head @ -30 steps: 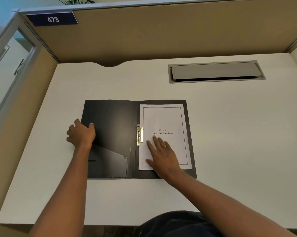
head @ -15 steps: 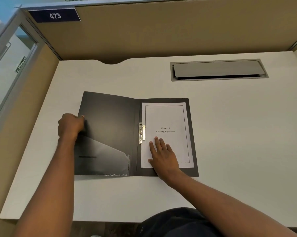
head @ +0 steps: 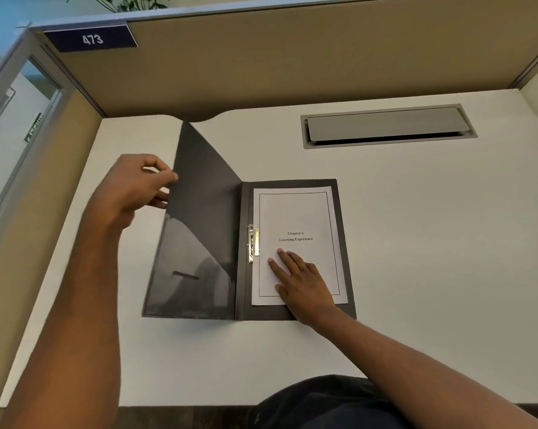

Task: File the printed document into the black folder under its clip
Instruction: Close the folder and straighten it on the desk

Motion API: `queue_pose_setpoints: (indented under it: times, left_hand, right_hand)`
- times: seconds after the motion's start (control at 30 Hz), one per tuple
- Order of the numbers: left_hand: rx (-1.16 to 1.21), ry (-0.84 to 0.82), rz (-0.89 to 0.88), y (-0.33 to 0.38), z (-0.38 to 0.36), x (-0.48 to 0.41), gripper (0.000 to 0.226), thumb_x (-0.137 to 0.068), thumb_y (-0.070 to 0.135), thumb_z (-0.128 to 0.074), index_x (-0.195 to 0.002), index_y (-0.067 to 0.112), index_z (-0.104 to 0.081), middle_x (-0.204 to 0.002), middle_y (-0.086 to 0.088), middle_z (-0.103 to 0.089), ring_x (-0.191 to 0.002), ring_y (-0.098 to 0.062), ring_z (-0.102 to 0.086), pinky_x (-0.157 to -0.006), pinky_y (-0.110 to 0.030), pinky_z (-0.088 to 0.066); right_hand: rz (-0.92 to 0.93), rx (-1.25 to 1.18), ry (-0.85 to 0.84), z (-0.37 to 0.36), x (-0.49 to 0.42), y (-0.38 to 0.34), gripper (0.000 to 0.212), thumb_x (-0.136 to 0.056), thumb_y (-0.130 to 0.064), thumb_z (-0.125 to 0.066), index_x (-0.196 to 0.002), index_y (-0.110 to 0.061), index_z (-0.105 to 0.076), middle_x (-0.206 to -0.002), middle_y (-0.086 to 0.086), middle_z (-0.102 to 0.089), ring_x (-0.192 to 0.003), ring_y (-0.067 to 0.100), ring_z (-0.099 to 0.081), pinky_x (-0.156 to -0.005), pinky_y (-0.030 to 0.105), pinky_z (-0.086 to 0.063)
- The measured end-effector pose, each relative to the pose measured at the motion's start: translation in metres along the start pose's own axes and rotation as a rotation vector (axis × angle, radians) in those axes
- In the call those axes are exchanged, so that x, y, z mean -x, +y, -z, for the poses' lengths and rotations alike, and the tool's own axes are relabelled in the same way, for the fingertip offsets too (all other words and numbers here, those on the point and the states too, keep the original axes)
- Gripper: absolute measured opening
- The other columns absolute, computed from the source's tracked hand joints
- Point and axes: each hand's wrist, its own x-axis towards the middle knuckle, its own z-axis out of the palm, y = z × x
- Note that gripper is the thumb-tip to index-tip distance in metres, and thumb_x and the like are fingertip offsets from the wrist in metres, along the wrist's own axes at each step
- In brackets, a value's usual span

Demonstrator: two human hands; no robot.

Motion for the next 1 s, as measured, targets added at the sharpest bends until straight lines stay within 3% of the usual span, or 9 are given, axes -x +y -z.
queue_pose_setpoints:
  times: [0.1,0.2,0.33,0.43,0.53,0.67,0.8,0.93,1.0]
  left_hand:
    - [0.089,-0.124,-0.038,0.032,-0.024,0.016,0.014,-0.096,0.024,-0.068,-0.093,0.012,-0.074,-0.094,-0.010,-0.076,-0.070,-0.025,-0.078,-0.058,-0.028,-0.061]
    - [0.161,-0.199,-0.027,0.053,-0.051,0.027,0.020,-0.099,0.027,-0.064,-0.110,0.011,-0.070,-0.110,-0.008,-0.073,-0.095,-0.027,-0.074,-0.063,-0.030,-0.061]
    - [0.222,-0.256,-0.010,0.071,-0.087,0.038,0.043,-0.096,0.038,-0.067,-0.136,0.023,-0.058,-0.134,-0.004,-0.061,-0.112,-0.030,-0.065,-0.055,-0.027,-0.061]
    - [0.270,-0.284,0.019,0.078,-0.112,0.044,0.056,-0.092,0.044,-0.071,-0.141,0.023,-0.055,-0.140,-0.005,-0.057,-0.112,-0.033,-0.064,-0.057,-0.032,-0.063]
    - [0.292,-0.265,0.011,0.081,-0.130,0.049,0.060,-0.089,0.048,-0.074,-0.140,0.020,-0.057,-0.137,-0.008,-0.061,-0.112,-0.032,-0.066,-0.057,-0.033,-0.063]
    - [0.295,-0.279,-0.068,0.079,-0.147,0.053,0.043,-0.096,0.044,-0.066,-0.133,0.021,-0.063,-0.130,-0.004,-0.065,-0.108,-0.025,-0.068,-0.062,-0.030,-0.064]
    - [0.021,-0.346,-0.261,0.062,-0.161,0.059,0.040,-0.103,0.031,-0.058,-0.143,0.028,-0.058,-0.145,0.002,-0.059,-0.133,-0.020,-0.056,-0.109,-0.038,-0.048]
    - [-0.256,-0.438,-0.311,0.042,-0.188,0.065,0.063,-0.097,0.030,-0.067,-0.154,0.038,-0.041,-0.169,0.001,-0.027,-0.153,-0.025,-0.032,-0.123,-0.042,-0.028]
    - [-0.330,-0.472,-0.302,0.032,-0.206,0.068,0.075,-0.094,0.029,-0.072,-0.158,0.039,-0.034,-0.172,0.000,-0.015,-0.157,-0.027,-0.021,-0.126,-0.045,-0.023]
  right_hand:
    - [0.011,-0.072,-0.008,0.006,0.004,0.001,0.061,-0.108,-0.047,-0.025,-0.162,-0.030,-0.003,-0.171,-0.002,0.008,-0.158,0.023,0.003,-0.127,0.041,-0.009]
    - [-0.067,-0.410,0.025,0.033,0.006,-0.005,0.060,-0.106,-0.051,-0.030,-0.161,-0.030,-0.017,-0.171,-0.003,-0.007,-0.157,0.020,-0.013,-0.126,0.039,-0.018]
    - [-0.130,-0.942,0.281,0.103,0.002,-0.019,0.058,-0.103,-0.057,-0.034,-0.156,-0.032,-0.031,-0.161,-0.004,-0.038,-0.142,0.017,-0.045,-0.117,0.043,-0.040]
    - [-0.104,-1.163,0.429,0.154,0.001,-0.028,0.058,-0.100,-0.062,-0.037,-0.153,-0.036,-0.033,-0.151,-0.001,-0.051,-0.125,0.016,-0.061,-0.100,0.032,-0.053]
    - [-0.118,-1.159,0.507,0.178,0.001,-0.028,0.058,-0.101,-0.051,-0.049,-0.153,-0.032,-0.034,-0.147,-0.001,-0.056,-0.111,0.006,-0.061,-0.077,0.008,-0.050]
    - [-0.172,-1.024,0.538,0.174,0.005,-0.020,0.062,-0.098,-0.021,-0.064,-0.154,-0.026,-0.036,-0.145,-0.002,-0.057,-0.095,0.000,-0.061,-0.066,0.003,-0.049]
    - [-0.298,-0.952,0.577,0.166,0.011,0.000,0.063,-0.097,-0.009,-0.065,-0.152,-0.026,-0.041,-0.138,-0.003,-0.061,-0.104,0.004,-0.061,-0.084,0.011,-0.051]
    - [-0.391,-0.913,0.586,0.150,0.015,0.028,0.057,-0.096,-0.006,-0.065,-0.146,-0.026,-0.048,-0.129,-0.006,-0.063,-0.103,0.003,-0.059,-0.075,0.000,-0.045]
    - [-0.461,-0.887,0.573,0.139,0.015,0.041,0.054,-0.096,-0.006,-0.065,-0.144,-0.022,-0.050,-0.133,-0.002,-0.062,-0.112,0.012,-0.062,-0.084,0.009,-0.046]
